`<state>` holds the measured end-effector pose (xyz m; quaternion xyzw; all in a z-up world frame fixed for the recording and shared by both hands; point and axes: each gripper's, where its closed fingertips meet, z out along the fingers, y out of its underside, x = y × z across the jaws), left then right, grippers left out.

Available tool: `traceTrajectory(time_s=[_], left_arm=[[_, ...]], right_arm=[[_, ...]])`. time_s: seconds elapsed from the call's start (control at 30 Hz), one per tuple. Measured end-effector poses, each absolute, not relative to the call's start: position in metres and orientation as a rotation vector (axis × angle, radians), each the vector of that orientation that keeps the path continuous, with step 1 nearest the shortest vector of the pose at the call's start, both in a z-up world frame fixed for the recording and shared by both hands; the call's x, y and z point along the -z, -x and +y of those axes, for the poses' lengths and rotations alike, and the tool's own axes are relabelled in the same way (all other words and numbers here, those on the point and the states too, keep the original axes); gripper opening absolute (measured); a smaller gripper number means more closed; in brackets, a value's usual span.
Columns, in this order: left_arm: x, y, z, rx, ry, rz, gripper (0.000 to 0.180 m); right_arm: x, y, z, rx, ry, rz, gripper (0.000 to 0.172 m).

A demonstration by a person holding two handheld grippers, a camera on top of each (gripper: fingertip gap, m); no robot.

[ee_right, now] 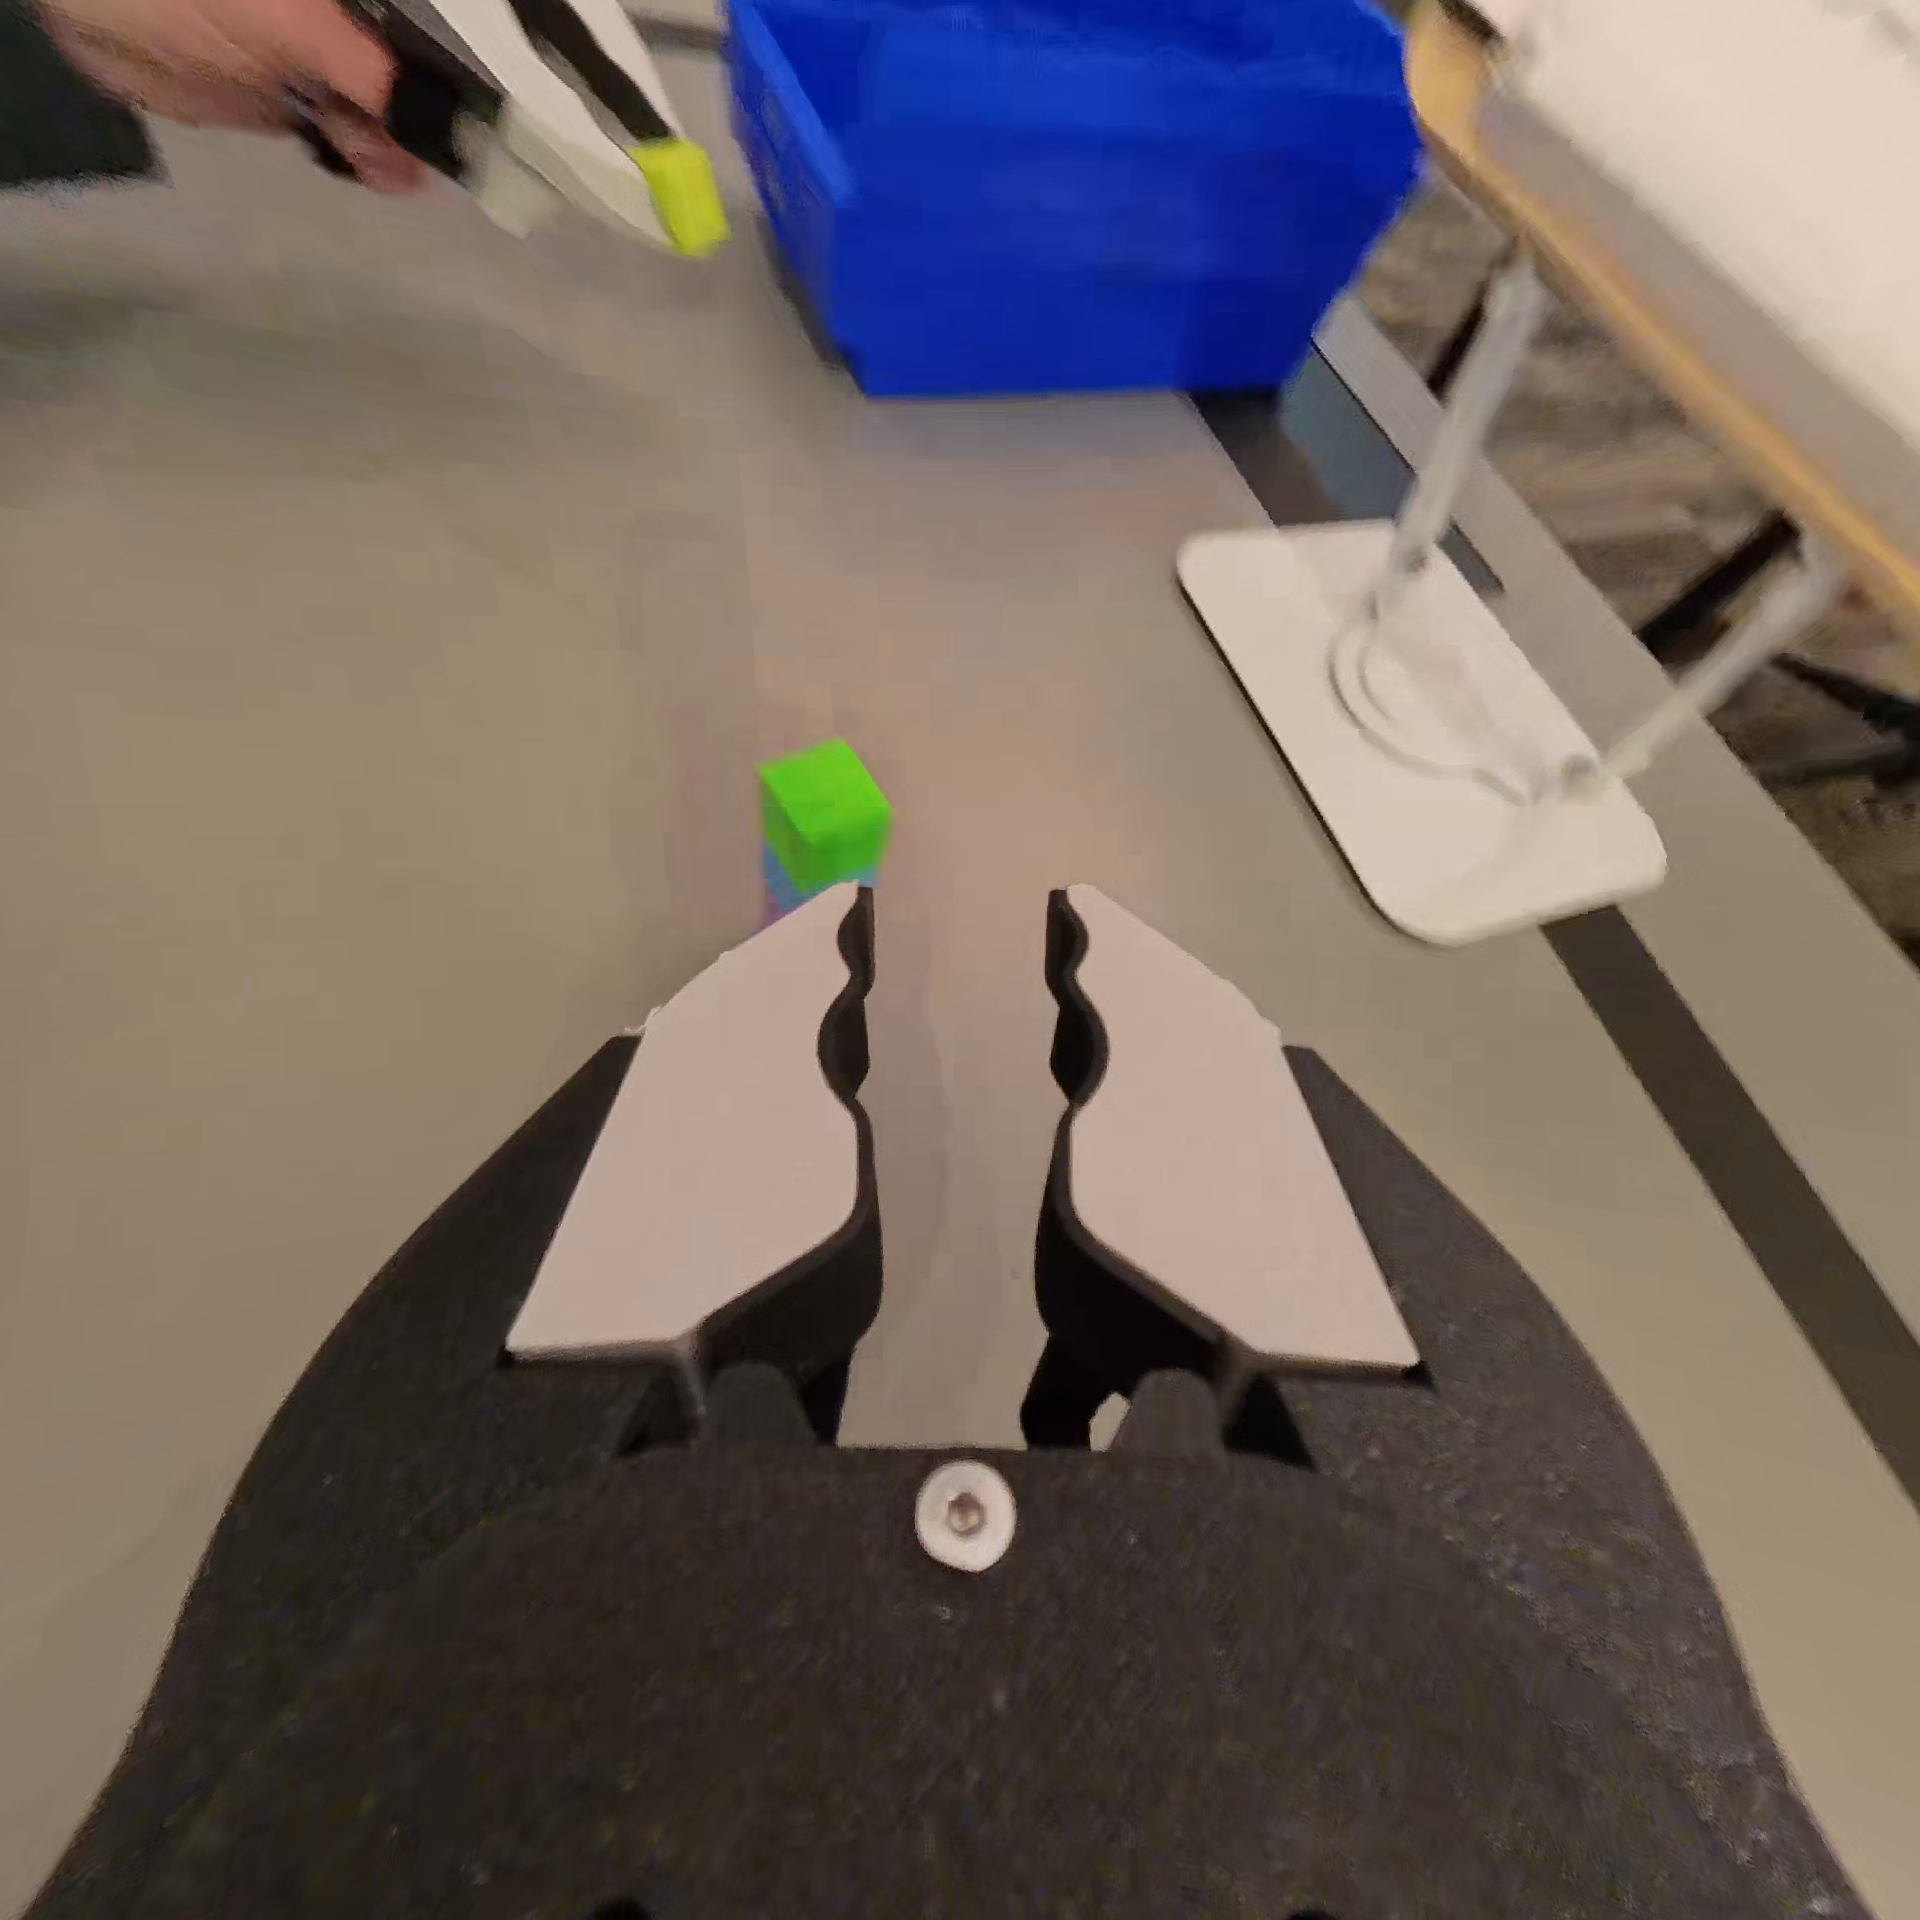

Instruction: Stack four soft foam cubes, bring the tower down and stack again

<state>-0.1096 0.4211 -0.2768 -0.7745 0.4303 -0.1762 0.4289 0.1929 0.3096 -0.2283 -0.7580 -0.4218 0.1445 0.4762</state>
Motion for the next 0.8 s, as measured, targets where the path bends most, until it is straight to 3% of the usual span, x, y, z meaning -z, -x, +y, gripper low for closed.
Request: traceTrajectory(time_s=[0.23,0.8], left_arm=[[0.207,-0.016,0.312,0.788,1.538,1.350,0.029],[0.184,-0.056,0.250,0.891,1.320,1.511,0.029]], right_arm=[[0.196,-0.089,0.276,-0.442,1.709,-1.269,0.034],[0.179,-0.051,0.251,-0.683,1.643,-1.368,0.025]])
